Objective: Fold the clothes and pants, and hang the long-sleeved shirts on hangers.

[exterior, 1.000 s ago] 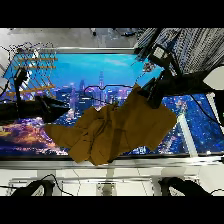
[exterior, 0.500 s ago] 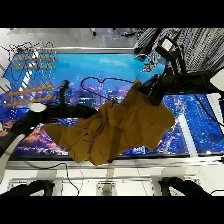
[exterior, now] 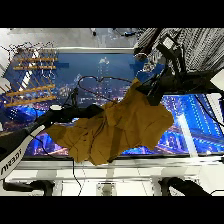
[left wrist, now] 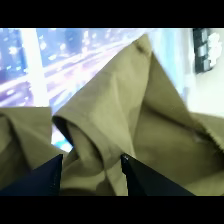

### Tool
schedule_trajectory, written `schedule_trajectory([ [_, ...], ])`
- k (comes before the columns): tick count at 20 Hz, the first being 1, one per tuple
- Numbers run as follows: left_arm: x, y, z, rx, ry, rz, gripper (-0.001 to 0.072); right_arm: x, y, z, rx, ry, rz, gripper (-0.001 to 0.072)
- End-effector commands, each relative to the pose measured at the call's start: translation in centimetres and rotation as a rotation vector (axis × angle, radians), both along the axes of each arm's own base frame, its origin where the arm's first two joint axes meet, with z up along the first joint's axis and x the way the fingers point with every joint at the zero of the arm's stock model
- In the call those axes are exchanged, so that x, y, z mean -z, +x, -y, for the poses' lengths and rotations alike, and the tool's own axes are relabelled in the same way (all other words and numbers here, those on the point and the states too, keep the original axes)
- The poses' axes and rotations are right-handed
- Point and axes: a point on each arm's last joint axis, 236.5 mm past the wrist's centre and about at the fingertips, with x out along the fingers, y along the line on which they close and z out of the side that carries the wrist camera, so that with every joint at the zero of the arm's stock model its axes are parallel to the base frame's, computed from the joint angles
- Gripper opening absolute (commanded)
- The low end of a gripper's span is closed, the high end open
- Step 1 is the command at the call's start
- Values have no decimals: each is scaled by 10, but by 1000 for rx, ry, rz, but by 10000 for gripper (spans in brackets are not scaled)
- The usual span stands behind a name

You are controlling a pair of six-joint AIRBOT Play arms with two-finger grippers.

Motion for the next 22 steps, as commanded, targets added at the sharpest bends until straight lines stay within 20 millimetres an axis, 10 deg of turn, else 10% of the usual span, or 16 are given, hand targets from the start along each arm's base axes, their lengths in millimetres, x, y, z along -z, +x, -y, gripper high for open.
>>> schedule_trajectory([
  [1, -10, 7, 7, -19, -44, 0, 424, -1, -1, -1, -4, 6, -2, 28],
  [5, -14, 11, 7, -27, -51, 8, 419, 2, -5, -1, -16, -1, -18, 28],
  [7, -13, 11, 8, -18, -42, 24, 68, 3, -8, -1, -22, -6, -28, 28],
  [8, -12, 10, 8, 4, -21, 60, 26, 4, -8, -1, -23, -7, -29, 28],
  [13, -20, 29, -23, -58, -13, 85, 25, 16, -16, 7, -37, -68, -64, 28],
  [18, -84, 53, -83, -165, -29, 231, 25, 36, -6, 40, 28, -228, -57, 28],
  [22, -160, 35, -92, -136, -47, 420, 25, 38, -4, 40, 28, -231, -59, 28],
])
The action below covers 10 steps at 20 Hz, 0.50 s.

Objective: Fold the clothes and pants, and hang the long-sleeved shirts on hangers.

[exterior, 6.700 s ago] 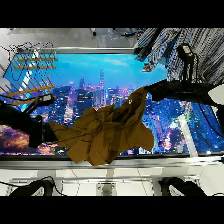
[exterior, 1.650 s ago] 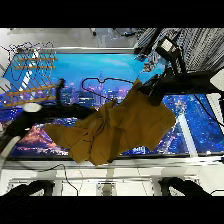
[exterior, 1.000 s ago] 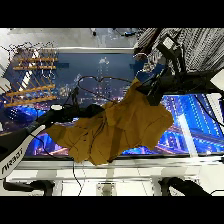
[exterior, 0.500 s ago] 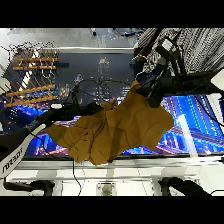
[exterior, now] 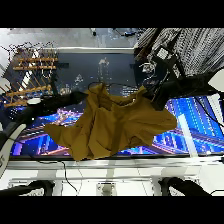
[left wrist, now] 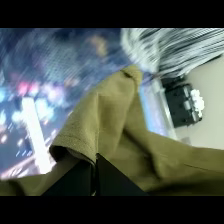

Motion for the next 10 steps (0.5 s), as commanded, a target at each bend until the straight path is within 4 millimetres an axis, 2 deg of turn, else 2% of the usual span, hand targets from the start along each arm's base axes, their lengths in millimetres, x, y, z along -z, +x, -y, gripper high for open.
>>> schedule_trajectory([
  [1, -67, -16, -11, 5, 15, 181, 25, 5, 3, 7, 11, -35, -2, 28],
  [7, -185, -56, -13, 4, 30, 482, 25, 8, 4, 12, 20, -60, -2, 28],
  [10, -226, -88, -9, 40, 32, 593, 25, 7, 3, 10, 17, -51, -4, 28],
])
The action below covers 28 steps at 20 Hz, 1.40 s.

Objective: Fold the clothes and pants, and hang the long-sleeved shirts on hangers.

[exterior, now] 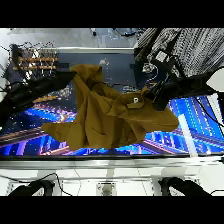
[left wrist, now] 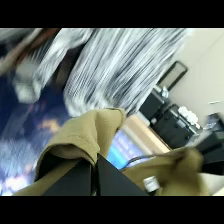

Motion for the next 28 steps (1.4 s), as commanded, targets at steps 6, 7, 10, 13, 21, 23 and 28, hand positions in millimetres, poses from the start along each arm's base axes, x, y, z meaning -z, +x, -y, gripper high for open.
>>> schedule_trajectory([
  [6, -11, -163, 77, 567, 110, -12, 25, -13, -5, -44, -13, 164, -37, 28],
  [7, 6, -181, 86, 631, 164, -63, 25, -14, -1, -48, 6, 188, -37, 28],
  [10, 56, -224, 102, 749, 352, -223, 25, -23, 21, -48, 99, 250, -2, 28],
  [13, 112, -244, 95, 744, 590, -376, 25, -39, 39, -48, 143, 302, 74, 27],
  [21, 132, -180, 69, 443, 654, -362, 511, -56, 23, -53, 111, 334, 93, 27],
  [23, 106, -160, 52, 343, 622, -252, 512, -58, 13, -52, 71, 308, 104, 27],
  [28, 17, -127, 7, 95, 711, 313, 509, -45, -26, -57, -123, 212, 62, 27],
])
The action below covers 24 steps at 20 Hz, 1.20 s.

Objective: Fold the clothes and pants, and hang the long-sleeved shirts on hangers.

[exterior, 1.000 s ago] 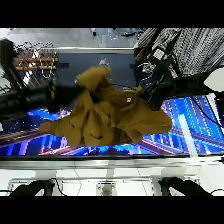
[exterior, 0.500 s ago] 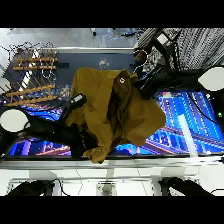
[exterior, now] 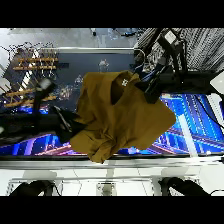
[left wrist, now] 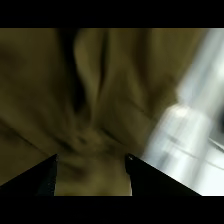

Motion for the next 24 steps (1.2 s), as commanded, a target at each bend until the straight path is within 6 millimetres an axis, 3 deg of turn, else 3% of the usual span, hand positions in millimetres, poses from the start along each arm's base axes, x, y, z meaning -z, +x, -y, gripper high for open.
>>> schedule_trajectory([
  [1, -43, 19, -26, -7, 72, 367, 509, 7, -38, -11, -184, -49, -26, 27],
  [3, -31, 12, -12, 128, 115, 406, 509, 6, -61, -21, -284, -22, -63, 27],
  [7, -17, 11, 14, 333, 129, 504, 509, 9, -79, -21, -346, -37, -96, 28],
  [9, -6, 19, 21, 344, 101, 452, 509, 8, -77, -22, -342, -31, -91, 28],
  [11, 3, 24, 22, 347, 100, 417, 502, 9, -57, -14, -248, -49, -68, 28],
  [13, 0, 34, 18, 283, 76, 387, 502, 6, -2, 20, 91, -42, -47, 28],
  [14, -6, 40, 13, 235, 59, 378, 501, -6, 23, 40, 264, 14, -19, 28],
  [16, -15, 46, 3, 165, 34, 364, 502, -49, 59, 84, 533, 185, 85, 28],
  [17, -19, 45, -1, 144, 24, 360, 502, -75, 66, 110, 635, 272, 150, 28],
  [20, -33, 40, -10, 103, 2, 368, 502, -137, 60, 181, 848, 433, 313, 27],
  [24, -44, 31, -12, 95, -9, 391, 502, -218, 21, 263, 1067, 592, 504, 27],
])
